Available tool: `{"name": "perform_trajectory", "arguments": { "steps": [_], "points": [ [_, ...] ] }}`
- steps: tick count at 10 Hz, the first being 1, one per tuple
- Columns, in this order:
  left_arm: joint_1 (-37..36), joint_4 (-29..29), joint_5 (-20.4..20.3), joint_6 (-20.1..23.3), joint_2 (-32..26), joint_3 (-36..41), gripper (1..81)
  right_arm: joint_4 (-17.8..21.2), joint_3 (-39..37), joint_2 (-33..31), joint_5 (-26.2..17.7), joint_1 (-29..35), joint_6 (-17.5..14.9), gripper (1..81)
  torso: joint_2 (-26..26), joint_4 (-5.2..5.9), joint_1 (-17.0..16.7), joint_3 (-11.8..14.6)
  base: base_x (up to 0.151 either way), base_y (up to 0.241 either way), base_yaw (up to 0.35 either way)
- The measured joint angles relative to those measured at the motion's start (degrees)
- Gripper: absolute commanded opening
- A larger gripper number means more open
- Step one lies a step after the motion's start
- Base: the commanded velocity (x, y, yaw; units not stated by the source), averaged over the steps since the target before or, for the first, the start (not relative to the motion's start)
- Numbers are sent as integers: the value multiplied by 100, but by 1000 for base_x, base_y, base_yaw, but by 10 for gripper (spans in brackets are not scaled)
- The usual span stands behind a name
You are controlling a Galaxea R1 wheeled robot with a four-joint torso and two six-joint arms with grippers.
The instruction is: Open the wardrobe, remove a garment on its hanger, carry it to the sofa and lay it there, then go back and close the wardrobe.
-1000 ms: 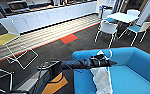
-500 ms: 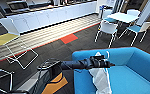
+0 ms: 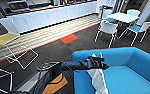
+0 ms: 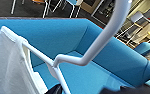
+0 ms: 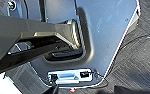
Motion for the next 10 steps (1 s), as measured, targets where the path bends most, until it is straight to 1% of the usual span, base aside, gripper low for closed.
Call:
{"name": "perform_trajectory", "arguments": {
  "steps": [1, 3, 4, 7, 10],
  "points": [
    [-6, 208, 102, 11, 0, 0, 811, 0, 0, 2, 0, 0, -2, 811, 0, 0, 0, 0, 0, 0, 0],
    [30, 558, 579, 16, 11, 30, 811, 0, 0, 2, 12, -2, -2, 811, 0, 0, 0, 0, 0, 0, 0],
    [149, 744, 714, 17, 6, 48, 811, 0, 0, 0, 37, -2, -2, 811, 0, 0, 0, 0, 0, 0, 0],
    [629, 802, 744, 24, -5, 245, 811, 0, 0, 2, 50, -2, -2, 811, 0, 0, 0, 0, 0, 0, 0],
    [1047, 816, 339, 26, 6, 846, 811, 0, 0, 2, 52, -2, -2, 811, 0, 0, 0, 0, 0, 0, 0]
  ]
}}
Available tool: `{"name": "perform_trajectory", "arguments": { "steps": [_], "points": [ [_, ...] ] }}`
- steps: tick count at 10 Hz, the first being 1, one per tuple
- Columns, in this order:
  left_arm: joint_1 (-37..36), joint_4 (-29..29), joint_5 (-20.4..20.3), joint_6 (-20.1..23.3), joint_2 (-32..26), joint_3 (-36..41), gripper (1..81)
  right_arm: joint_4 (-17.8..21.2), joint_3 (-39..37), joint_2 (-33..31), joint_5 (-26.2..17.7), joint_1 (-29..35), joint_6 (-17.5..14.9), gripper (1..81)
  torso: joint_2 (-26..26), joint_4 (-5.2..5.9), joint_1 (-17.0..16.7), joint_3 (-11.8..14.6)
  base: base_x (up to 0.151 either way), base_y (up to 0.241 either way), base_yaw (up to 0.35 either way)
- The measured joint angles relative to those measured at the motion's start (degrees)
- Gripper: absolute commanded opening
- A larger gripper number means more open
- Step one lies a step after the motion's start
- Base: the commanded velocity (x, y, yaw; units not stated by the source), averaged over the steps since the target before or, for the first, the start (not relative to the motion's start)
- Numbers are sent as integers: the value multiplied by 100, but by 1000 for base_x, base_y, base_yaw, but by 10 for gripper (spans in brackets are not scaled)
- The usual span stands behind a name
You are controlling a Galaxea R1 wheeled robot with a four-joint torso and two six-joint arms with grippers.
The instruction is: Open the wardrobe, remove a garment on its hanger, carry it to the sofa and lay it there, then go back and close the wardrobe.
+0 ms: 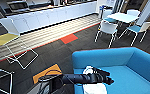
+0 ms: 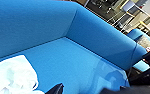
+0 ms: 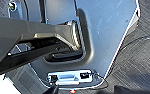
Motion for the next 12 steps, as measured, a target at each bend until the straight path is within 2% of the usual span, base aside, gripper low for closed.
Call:
{"name": "perform_trajectory", "arguments": {
  "steps": [2, 5, 9, 12],
  "points": [
    [240, -4, -232, 2, -372, 404, 811, 0, 0, -2, 4, 0, 0, 811, 0, 0, 0, 0, 0, 0, 0],
    [1006, 24, -201, 2, -1508, 631, 811, 0, 0, -2, 11, 2, 0, 811, 0, 0, 0, 0, 0, 0, 0],
    [1985, 289, -405, 57, -2431, 941, 811, 0, 0, 0, 20, 15, 0, 811, 0, 0, -2, 0, 0, 0, 0],
    [2374, 418, -1084, 96, -2759, 874, 811, 0, 0, 0, 20, 15, 0, 811, 0, 0, -2, 0, 0, 0, 0]
  ]
}}
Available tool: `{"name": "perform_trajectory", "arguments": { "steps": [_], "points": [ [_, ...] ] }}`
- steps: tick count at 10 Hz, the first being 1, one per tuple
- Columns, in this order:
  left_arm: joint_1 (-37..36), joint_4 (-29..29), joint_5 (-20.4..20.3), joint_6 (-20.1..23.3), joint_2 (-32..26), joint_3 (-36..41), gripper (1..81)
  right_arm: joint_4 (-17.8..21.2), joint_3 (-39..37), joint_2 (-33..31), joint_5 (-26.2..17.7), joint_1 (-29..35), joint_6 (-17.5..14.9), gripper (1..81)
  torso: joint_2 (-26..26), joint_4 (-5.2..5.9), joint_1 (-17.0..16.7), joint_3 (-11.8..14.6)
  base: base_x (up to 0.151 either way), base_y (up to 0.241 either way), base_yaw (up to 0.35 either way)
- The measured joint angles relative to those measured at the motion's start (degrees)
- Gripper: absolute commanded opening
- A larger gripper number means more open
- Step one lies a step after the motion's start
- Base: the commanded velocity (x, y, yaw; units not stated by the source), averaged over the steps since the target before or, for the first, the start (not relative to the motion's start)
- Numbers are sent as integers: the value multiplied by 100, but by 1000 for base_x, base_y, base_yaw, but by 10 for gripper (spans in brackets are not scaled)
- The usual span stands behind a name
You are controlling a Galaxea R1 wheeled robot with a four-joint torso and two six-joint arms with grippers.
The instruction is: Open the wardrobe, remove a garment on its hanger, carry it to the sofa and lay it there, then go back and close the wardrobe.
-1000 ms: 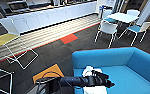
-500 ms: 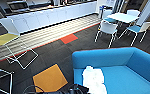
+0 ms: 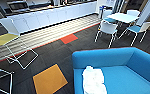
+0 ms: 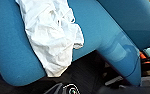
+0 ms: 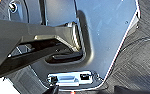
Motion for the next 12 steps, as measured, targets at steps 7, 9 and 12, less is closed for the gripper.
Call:
{"name": "perform_trajectory", "arguments": {
  "steps": [7, 9, 12],
  "points": [
    [703, 340, -956, 13, -386, -564, 811, 0, 0, 0, 28, 60, 2, 811, 0, 0, 2, 2, -33, 0, 0],
    [852, 406, -970, 13, -397, -564, 811, -2, 0, 0, -20, -37, 2, 811, -4, 0, -10, 2, -82, 0, 0],
    [891, 477, -980, 13, -441, -564, 811, -2, 0, 0, -27, -1, 0, 811, -2, 0, -9, 100, -83, 0, 0]
  ]
}}
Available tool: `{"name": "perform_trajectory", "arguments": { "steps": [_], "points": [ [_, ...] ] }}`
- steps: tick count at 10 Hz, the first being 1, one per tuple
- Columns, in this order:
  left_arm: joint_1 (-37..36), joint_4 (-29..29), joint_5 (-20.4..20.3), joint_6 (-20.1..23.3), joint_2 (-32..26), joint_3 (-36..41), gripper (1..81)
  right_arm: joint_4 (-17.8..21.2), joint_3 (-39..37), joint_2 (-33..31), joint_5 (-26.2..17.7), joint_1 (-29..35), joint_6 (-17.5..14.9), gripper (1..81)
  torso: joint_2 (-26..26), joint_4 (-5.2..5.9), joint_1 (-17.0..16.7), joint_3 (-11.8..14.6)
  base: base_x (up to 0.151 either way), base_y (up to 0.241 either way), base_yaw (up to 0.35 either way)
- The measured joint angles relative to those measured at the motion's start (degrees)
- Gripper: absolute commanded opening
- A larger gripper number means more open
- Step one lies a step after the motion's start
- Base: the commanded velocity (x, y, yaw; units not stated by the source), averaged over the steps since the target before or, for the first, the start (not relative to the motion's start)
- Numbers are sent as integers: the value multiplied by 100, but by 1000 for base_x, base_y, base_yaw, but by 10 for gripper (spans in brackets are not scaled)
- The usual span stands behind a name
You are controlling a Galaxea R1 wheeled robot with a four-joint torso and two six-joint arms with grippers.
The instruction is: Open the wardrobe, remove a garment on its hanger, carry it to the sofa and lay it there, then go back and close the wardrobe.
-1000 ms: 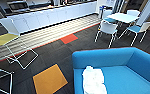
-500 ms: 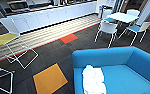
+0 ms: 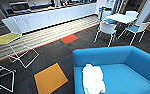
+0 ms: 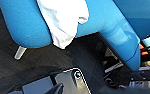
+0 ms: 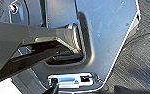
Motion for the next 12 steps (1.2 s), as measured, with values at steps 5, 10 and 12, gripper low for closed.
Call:
{"name": "perform_trajectory", "arguments": {
  "steps": [5, 10, 12],
  "points": [
    [129, 56, -20, 0, 16, 0, 811, 0, 0, 0, -11, -82, 0, 811, -13, 0, -12, 437, -43, 0, 0],
    [250, 148, 0, 2, 13, 0, 811, 0, 0, 0, -12, -66, 0, 811, -15, 0, -1, 429, 0, 0, 0],
    [377, 174, 11, 2, 0, -28, 811, 0, 0, 0, -11, -63, 0, 811, -15, 0, -1, 431, 0, 0, 0]
  ]
}}
